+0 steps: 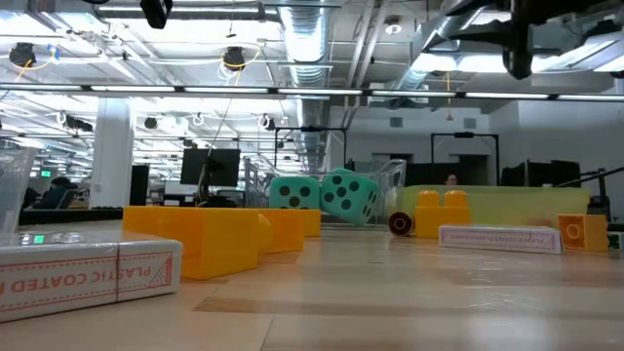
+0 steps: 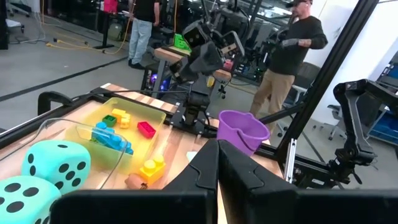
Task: Pick & Place Toys
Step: Put the yellow game piece into the yellow bin
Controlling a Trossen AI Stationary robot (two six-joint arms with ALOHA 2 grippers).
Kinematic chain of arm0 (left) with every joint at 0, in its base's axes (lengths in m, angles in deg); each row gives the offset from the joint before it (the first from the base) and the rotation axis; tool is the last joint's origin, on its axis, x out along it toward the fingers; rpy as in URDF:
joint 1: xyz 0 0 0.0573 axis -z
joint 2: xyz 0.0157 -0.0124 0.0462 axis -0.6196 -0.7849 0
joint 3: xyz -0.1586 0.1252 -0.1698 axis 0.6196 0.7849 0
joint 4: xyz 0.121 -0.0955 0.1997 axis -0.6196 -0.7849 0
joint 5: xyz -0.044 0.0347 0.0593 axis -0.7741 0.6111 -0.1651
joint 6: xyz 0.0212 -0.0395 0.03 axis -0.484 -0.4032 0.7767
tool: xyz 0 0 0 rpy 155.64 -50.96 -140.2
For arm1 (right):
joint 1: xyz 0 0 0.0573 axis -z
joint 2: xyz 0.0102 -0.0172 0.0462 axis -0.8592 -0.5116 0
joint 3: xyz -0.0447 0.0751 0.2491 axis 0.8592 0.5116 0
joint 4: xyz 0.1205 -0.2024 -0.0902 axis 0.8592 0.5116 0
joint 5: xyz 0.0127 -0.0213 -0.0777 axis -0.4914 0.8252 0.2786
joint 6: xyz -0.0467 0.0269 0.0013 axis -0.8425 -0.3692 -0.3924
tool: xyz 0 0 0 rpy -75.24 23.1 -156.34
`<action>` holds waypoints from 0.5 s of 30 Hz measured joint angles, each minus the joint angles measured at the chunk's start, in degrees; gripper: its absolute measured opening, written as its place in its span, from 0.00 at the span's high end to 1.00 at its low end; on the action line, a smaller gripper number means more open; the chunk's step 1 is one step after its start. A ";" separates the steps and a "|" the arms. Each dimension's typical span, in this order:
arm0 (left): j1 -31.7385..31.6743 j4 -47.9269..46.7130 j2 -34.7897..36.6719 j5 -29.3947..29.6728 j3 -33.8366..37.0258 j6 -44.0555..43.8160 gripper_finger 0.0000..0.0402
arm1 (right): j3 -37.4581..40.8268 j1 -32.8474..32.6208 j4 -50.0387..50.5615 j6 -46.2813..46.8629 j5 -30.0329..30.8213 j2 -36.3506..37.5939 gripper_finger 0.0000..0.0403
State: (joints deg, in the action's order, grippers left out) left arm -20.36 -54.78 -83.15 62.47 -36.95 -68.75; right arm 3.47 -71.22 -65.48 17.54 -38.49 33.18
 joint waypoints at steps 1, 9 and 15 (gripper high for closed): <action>0.00 0.16 0.00 0.00 0.00 0.00 1.00 | 0.00 -0.63 0.64 1.14 0.26 -0.05 0.70; 0.00 0.80 0.00 0.00 0.00 0.00 1.00 | -7.21 -7.56 16.62 9.02 8.84 -6.00 0.78; 0.00 0.87 0.00 0.00 0.00 0.02 1.00 | -17.68 -9.74 33.49 19.00 10.34 -14.73 0.83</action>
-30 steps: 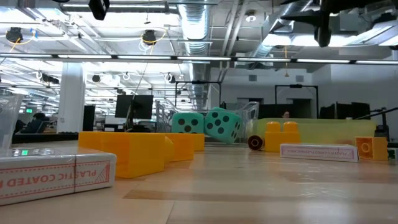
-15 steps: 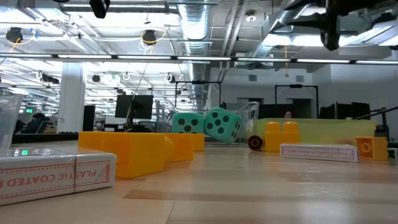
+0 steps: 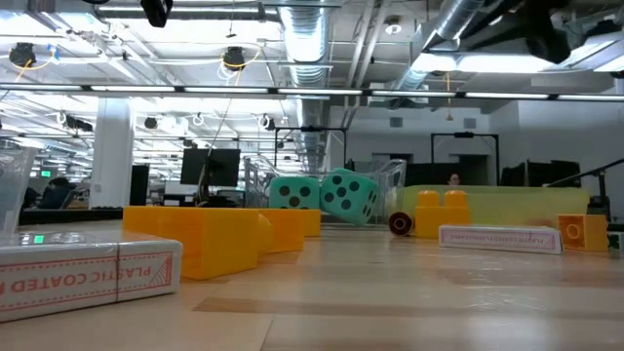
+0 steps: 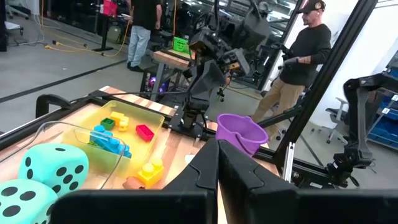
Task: Pick & Place Toys
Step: Put the yellow game piece into the yellow bin
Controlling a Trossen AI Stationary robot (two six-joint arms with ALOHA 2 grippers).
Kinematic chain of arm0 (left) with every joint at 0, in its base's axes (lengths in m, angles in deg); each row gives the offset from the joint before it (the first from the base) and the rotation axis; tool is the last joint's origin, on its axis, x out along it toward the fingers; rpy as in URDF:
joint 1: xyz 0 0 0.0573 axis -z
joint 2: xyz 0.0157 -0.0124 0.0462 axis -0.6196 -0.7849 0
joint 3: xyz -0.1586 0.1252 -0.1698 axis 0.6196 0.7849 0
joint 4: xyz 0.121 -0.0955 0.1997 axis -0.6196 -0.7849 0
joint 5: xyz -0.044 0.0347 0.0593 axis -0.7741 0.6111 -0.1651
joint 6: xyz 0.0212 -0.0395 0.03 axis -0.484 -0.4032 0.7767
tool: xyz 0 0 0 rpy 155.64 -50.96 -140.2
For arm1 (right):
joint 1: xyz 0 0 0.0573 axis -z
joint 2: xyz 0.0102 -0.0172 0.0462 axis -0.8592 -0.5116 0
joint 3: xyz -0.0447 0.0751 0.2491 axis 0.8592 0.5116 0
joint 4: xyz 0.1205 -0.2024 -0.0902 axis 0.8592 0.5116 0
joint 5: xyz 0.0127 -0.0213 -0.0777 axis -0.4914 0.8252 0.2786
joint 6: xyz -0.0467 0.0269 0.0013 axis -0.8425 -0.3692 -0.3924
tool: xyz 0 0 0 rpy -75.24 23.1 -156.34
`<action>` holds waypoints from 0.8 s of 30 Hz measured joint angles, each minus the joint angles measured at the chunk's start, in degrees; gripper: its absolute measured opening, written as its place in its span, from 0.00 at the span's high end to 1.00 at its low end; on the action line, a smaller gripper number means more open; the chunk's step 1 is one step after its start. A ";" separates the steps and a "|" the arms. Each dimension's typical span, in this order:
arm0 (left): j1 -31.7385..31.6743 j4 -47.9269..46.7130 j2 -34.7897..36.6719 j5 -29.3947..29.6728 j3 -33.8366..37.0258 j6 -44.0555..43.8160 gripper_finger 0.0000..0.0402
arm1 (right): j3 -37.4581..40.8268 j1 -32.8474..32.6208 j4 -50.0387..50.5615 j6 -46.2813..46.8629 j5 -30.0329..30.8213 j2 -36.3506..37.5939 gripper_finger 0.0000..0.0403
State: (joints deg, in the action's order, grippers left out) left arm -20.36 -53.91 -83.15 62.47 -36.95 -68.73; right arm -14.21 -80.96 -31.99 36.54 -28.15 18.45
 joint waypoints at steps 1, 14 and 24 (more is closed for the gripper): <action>0.00 0.00 0.00 0.00 0.00 0.00 1.00 | -1.52 -0.10 2.97 2.44 -0.06 -1.68 0.84; 0.00 -0.07 0.00 0.00 0.00 0.01 1.00 | -8.40 -0.05 10.89 11.86 -11.64 -22.46 0.82; 0.00 -0.09 0.00 0.00 0.00 0.02 1.00 | -10.67 2.47 12.79 13.80 -15.26 -27.82 0.57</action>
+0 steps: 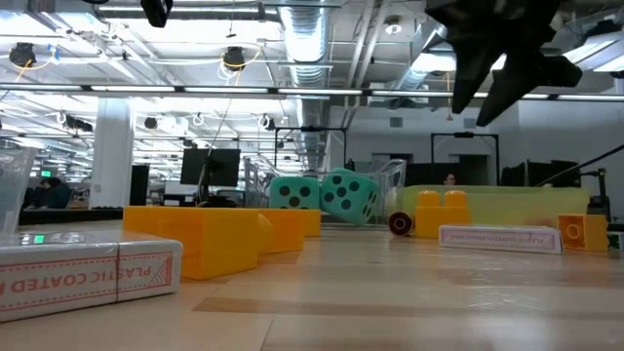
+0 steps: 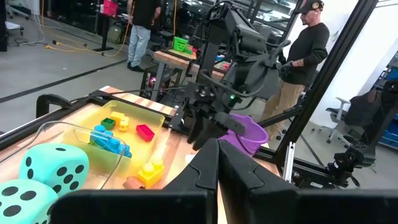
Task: Pick & Place Toys
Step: Put the yellow game piece into the yellow bin
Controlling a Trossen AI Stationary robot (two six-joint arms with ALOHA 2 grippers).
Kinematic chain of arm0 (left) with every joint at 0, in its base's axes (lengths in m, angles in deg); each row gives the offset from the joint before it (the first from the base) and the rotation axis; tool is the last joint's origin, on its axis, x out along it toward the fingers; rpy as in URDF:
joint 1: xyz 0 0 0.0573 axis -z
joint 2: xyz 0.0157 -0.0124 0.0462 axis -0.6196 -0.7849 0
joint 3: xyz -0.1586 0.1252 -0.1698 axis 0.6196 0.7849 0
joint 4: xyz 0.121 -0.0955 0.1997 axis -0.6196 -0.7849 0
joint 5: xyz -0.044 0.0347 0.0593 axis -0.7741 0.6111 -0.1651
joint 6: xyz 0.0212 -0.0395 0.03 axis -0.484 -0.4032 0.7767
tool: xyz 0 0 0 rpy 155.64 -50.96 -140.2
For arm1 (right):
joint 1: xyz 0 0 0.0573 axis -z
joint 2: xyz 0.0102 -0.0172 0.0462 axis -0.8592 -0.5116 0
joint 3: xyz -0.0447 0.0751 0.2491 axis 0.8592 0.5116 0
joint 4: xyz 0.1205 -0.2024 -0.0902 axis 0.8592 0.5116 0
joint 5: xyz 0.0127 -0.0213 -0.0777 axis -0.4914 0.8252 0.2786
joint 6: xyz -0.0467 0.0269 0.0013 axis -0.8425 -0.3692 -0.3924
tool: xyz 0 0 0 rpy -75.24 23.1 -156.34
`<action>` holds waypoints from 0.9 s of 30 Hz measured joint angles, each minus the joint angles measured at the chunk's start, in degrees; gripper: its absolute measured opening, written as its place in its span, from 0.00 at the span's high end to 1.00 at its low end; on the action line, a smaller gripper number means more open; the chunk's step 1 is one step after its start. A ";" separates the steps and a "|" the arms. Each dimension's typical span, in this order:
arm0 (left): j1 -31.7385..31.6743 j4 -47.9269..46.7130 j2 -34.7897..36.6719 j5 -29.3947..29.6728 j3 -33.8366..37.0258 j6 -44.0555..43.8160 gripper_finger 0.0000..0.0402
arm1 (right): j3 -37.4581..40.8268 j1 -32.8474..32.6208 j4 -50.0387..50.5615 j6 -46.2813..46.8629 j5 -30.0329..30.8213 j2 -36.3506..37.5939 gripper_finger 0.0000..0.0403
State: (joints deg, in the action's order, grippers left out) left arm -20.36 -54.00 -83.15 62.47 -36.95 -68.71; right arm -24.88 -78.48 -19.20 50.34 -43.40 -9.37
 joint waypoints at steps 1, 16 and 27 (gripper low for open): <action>0.00 0.00 0.00 0.00 0.00 0.00 1.00 | -0.04 0.57 0.57 0.10 0.00 0.02 0.53; 0.00 0.31 0.00 0.00 0.00 0.00 1.00 | -0.02 9.50 -1.01 -19.13 -5.36 -4.55 0.23; 0.00 1.32 0.00 0.00 0.00 -0.01 1.00 | 0.01 11.19 -0.45 -19.65 -5.77 -11.58 0.23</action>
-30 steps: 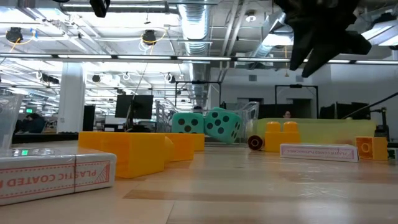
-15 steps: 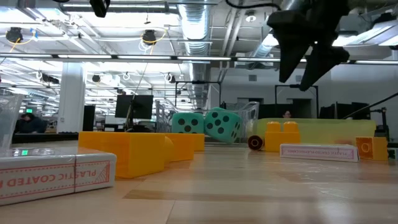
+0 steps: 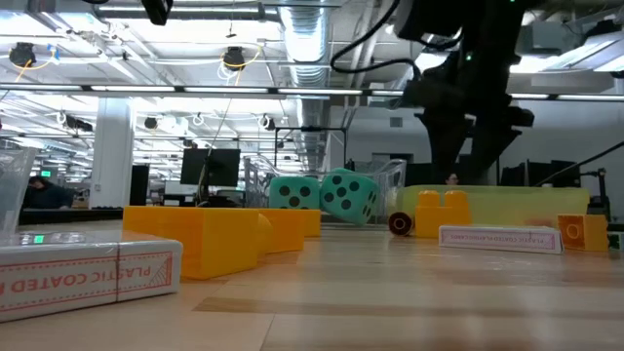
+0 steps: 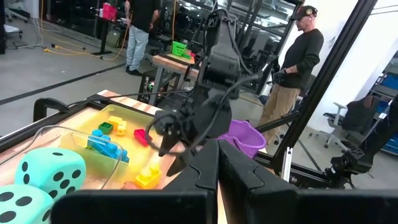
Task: Pick & Place Toys
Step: Put the yellow game piece into the yellow bin
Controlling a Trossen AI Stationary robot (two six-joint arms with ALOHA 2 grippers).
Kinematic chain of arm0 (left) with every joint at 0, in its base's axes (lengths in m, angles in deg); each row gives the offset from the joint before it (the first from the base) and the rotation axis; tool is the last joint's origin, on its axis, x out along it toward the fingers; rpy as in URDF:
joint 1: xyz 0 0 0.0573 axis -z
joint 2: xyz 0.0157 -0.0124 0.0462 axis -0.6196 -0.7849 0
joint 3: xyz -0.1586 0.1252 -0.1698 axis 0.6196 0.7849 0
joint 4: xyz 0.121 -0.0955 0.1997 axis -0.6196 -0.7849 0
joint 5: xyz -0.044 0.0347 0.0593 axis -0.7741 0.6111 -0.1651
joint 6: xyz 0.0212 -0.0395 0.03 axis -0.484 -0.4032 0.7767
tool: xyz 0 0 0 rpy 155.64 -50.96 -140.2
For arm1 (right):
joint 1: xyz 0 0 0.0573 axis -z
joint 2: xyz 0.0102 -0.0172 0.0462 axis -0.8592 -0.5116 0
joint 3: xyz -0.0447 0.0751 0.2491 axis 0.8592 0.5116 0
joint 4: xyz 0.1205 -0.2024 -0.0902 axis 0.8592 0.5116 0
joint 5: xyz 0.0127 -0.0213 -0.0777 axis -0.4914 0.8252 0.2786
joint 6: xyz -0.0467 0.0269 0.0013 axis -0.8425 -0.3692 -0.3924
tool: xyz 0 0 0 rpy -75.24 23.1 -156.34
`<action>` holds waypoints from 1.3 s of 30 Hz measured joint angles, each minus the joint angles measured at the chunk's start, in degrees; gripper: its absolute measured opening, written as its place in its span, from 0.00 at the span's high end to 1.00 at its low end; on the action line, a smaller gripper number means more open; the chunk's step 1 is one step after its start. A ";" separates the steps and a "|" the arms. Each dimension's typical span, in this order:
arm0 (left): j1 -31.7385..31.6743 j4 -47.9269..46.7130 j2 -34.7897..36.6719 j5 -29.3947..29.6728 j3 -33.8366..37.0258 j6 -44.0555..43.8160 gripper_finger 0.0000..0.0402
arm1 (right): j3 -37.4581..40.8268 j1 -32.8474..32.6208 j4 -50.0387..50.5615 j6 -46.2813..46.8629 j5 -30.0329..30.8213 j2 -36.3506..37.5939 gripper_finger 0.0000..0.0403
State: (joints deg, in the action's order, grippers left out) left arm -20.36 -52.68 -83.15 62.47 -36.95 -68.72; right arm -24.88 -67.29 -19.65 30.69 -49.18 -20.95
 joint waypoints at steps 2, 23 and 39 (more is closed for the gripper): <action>0.00 0.09 0.00 0.00 0.00 0.01 1.00 | 0.00 -0.02 0.04 -0.15 0.77 -1.03 0.23; 0.00 1.32 -0.02 0.00 0.02 -0.01 1.00 | 0.02 -0.30 -6.75 -2.94 0.55 -3.46 0.23; 0.00 1.27 -0.02 -0.02 0.02 -0.10 1.00 | 0.02 -9.01 -9.66 15.28 4.23 -3.18 0.23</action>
State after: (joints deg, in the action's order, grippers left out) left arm -20.35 -51.41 -83.17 62.45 -36.93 -68.82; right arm -24.85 -76.29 -29.31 45.97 -44.94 -24.13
